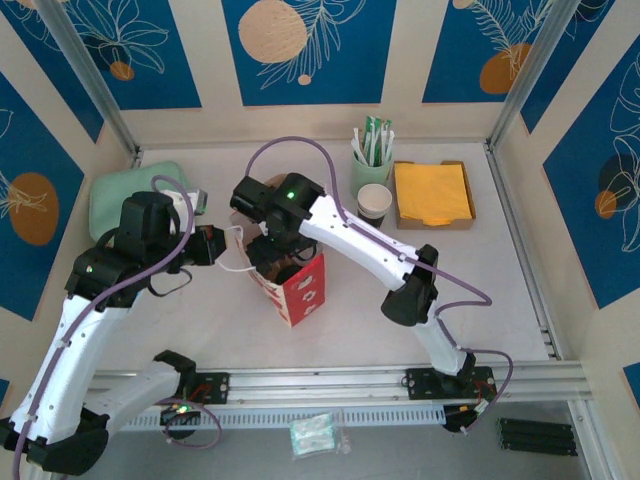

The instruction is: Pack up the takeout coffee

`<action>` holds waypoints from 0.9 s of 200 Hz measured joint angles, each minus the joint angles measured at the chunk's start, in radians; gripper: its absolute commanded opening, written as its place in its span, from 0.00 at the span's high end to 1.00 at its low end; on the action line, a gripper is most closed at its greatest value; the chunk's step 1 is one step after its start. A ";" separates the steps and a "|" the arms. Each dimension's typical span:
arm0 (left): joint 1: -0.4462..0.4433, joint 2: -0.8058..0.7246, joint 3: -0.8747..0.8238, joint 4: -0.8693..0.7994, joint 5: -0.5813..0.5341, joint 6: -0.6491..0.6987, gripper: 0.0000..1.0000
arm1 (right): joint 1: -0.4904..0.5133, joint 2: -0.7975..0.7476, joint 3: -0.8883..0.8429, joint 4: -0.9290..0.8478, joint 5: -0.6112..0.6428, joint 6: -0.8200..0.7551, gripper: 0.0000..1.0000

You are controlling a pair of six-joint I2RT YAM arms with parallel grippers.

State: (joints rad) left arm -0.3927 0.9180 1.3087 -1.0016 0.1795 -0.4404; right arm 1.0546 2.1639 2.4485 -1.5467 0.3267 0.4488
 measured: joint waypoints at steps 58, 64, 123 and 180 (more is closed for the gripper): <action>0.000 0.000 0.000 0.000 0.000 0.000 1.00 | 0.009 0.000 0.060 -0.040 0.008 0.000 0.13; 0.000 0.000 0.000 0.000 0.000 0.000 1.00 | 0.010 0.000 0.065 -0.044 0.008 0.000 0.13; 0.000 0.001 0.000 0.000 0.000 0.000 0.99 | 0.024 0.000 0.117 -0.072 0.011 -0.004 0.16; 0.000 0.015 0.000 0.000 0.000 0.000 0.92 | 0.034 0.000 0.143 -0.074 0.014 -0.004 0.18</action>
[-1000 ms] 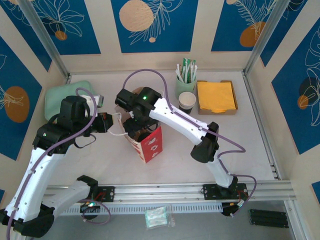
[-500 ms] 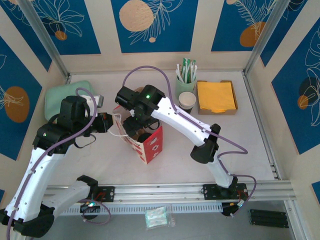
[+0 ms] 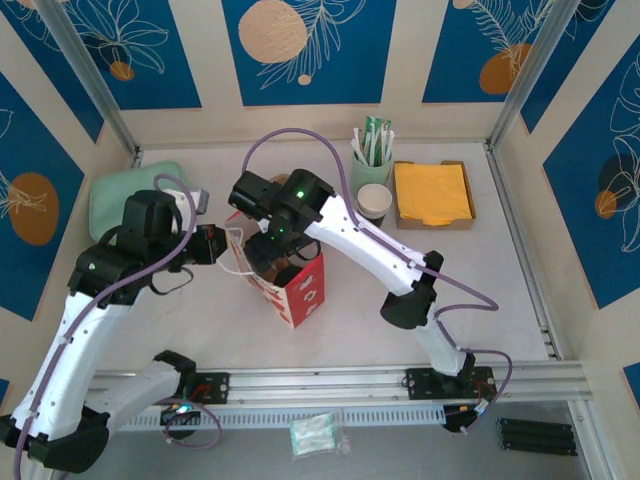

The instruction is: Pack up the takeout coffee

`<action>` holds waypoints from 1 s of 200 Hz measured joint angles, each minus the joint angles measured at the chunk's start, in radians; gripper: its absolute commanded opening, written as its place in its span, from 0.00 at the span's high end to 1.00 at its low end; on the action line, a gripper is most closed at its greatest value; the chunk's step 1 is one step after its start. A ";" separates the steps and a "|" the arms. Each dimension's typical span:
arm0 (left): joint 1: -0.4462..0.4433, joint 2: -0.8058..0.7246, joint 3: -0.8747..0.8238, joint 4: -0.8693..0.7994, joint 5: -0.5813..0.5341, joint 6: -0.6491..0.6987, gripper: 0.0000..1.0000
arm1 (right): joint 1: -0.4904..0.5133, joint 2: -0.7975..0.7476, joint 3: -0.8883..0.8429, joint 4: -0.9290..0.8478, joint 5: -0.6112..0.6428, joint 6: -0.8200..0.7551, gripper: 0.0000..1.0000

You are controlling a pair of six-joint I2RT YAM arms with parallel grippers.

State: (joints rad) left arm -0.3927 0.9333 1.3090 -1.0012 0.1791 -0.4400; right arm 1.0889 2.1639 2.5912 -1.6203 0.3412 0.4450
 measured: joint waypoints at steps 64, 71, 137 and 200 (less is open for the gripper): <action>0.000 0.013 0.027 -0.001 0.000 0.003 0.83 | 0.003 0.000 0.000 0.000 0.002 0.000 0.18; 0.000 0.013 0.029 -0.001 0.000 0.003 0.82 | 0.003 0.000 0.000 0.000 0.003 0.000 0.18; 0.000 0.019 0.053 -0.005 -0.002 0.004 0.70 | 0.005 -0.031 0.001 0.000 0.009 0.000 0.20; 0.000 0.025 0.099 -0.013 -0.008 0.015 0.58 | 0.016 -0.057 0.007 0.000 0.012 0.000 0.21</action>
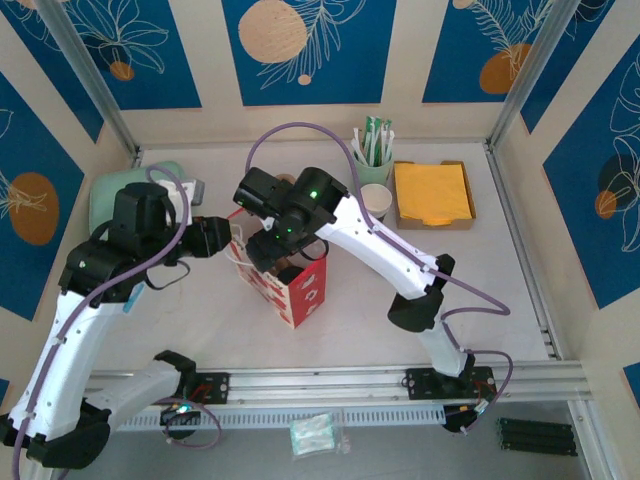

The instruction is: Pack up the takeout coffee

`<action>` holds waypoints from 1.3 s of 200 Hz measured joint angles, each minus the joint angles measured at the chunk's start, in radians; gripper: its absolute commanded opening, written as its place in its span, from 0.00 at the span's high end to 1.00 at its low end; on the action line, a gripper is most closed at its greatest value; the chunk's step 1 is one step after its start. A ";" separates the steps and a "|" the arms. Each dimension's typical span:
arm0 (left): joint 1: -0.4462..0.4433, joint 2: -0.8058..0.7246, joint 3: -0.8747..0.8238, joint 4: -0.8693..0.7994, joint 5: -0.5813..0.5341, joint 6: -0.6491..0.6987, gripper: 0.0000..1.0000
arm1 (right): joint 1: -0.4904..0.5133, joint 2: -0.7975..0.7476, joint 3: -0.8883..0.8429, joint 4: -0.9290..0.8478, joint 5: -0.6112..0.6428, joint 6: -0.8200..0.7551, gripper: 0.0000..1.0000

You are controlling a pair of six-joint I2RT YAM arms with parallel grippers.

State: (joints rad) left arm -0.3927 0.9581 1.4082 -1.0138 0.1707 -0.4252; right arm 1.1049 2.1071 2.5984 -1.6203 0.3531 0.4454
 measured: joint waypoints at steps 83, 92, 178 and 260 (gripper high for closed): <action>0.000 0.002 0.069 -0.020 -0.008 0.008 0.48 | 0.017 -0.057 0.000 0.000 0.007 0.000 0.21; 0.000 0.002 0.077 -0.023 -0.008 0.008 0.45 | 0.018 -0.068 0.000 0.000 0.008 0.000 0.21; 0.000 0.024 0.188 -0.064 -0.056 0.025 0.01 | 0.020 -0.174 0.000 0.000 0.014 0.000 0.19; 0.000 0.092 0.346 -0.071 -0.086 0.041 0.00 | -0.057 -0.402 -0.187 0.112 0.083 -0.007 0.03</action>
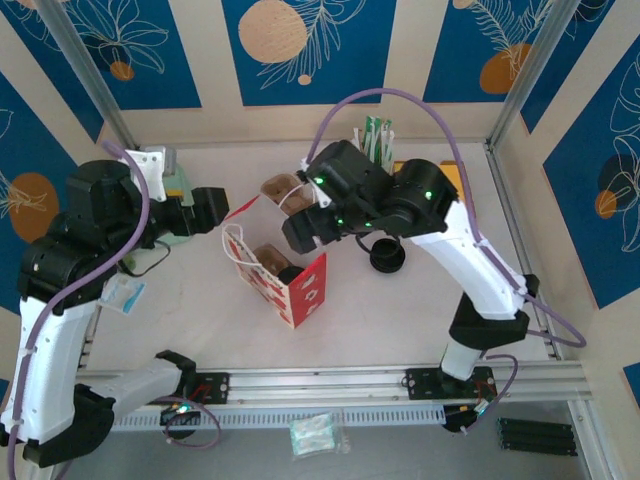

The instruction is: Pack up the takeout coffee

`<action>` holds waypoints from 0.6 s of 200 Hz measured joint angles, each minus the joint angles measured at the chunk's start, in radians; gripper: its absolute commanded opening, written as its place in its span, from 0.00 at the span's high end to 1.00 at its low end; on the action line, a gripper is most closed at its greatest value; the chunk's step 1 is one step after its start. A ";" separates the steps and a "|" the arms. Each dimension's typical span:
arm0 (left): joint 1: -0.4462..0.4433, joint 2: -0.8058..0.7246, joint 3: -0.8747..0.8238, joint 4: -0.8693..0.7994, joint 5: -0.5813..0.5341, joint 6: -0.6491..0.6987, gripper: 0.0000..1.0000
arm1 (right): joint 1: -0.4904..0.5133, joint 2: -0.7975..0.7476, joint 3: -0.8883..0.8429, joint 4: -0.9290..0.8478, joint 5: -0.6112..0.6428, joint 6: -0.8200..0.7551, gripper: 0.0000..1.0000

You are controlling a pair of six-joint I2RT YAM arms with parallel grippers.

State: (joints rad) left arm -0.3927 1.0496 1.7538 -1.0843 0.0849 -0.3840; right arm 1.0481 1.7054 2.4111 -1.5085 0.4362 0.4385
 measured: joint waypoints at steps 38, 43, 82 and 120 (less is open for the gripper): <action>0.000 0.064 0.062 0.034 0.013 0.000 0.00 | -0.111 -0.116 -0.175 0.140 0.008 0.000 0.03; 0.000 0.071 0.066 0.041 0.016 0.000 0.01 | -0.130 -0.129 -0.198 0.160 0.006 0.000 0.04; 0.000 0.112 0.073 0.105 0.041 -0.004 0.00 | -0.293 -0.248 -0.426 0.359 -0.042 0.006 0.05; 0.000 0.129 0.061 0.201 0.056 -0.009 0.01 | -0.573 -0.308 -0.596 0.523 -0.209 0.090 0.05</action>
State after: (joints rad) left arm -0.3927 1.1790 1.8149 -0.8837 0.1410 -0.3927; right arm 0.4751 1.3975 1.8153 -0.9852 0.2272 0.5285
